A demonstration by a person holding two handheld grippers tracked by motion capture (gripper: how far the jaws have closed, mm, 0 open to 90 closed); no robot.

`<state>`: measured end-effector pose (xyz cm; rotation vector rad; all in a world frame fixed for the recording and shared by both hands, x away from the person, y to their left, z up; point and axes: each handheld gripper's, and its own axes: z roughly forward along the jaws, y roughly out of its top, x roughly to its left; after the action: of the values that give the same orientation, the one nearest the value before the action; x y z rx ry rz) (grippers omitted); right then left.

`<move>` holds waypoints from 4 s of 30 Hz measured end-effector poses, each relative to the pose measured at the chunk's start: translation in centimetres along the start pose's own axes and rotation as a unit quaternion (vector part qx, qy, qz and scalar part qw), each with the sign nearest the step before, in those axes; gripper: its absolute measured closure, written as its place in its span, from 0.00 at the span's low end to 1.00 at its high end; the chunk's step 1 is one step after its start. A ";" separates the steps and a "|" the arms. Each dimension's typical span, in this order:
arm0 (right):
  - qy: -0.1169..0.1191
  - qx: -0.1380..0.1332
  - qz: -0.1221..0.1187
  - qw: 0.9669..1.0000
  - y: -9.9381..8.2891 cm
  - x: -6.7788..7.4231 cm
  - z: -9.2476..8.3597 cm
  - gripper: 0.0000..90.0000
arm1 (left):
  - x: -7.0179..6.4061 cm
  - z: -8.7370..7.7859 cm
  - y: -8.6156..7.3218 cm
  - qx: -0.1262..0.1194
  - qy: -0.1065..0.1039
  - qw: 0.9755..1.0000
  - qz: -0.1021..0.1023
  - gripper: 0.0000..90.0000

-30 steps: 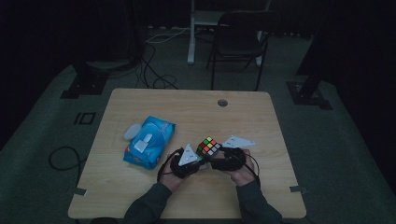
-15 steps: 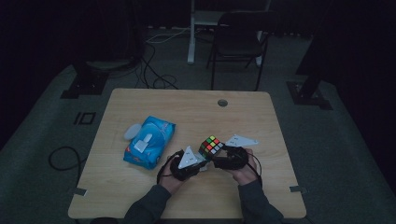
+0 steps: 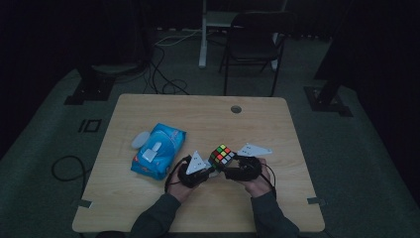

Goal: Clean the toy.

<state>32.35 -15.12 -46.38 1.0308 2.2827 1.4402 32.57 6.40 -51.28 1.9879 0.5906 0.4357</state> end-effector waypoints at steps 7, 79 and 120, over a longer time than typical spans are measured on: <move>0.007 -0.005 0.003 1.000 0.2 0.1 0.1 0.38 | -0.2 0.4 0.1 -0.005 -0.004 1.000 0.000 0.90; -0.088 0.006 0.056 0.995 1.0 -0.4 2.9 0.38 | -2.5 -1.1 0.9 -0.033 0.012 0.999 0.017 0.90; -0.140 0.012 0.107 0.984 2.4 -1.5 6.9 0.38 | 0.1 2.5 0.2 0.002 0.085 0.996 -0.016 0.90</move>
<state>38.23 -10.77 -47.87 1.4223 2.0442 1.2507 34.00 4.63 -52.23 1.9545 0.7288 0.5891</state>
